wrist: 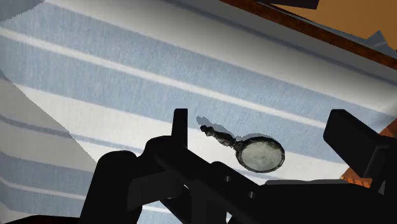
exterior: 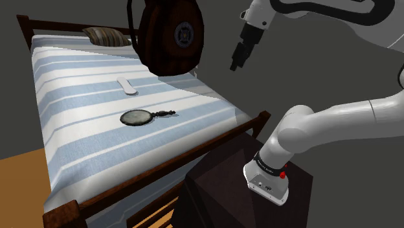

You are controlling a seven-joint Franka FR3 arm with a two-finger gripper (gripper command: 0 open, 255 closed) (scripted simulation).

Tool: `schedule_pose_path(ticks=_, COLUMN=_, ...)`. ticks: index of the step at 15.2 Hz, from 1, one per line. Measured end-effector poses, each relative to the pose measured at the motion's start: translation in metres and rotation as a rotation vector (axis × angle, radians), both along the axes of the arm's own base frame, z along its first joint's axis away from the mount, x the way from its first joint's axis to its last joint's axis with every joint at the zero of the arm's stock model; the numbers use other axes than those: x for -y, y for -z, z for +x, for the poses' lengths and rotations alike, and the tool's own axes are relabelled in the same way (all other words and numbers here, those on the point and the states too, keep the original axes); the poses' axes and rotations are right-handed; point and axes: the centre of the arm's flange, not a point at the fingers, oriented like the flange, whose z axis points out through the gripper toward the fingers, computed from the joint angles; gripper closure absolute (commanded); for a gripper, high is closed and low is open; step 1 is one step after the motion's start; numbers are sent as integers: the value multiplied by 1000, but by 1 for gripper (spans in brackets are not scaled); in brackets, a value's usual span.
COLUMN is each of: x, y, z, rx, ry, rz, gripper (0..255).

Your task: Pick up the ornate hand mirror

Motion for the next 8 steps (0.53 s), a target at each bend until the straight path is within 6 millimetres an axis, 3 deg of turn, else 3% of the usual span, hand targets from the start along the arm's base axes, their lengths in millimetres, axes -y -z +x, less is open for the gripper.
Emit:
schedule_pose_path(ticks=3, x=1, y=12, z=11, rx=0, ry=-33, rz=-2, gripper=0)
schedule_pose_path(ticks=8, x=-2, y=59, z=55, rx=2, ry=-164, rz=-8, gripper=0)
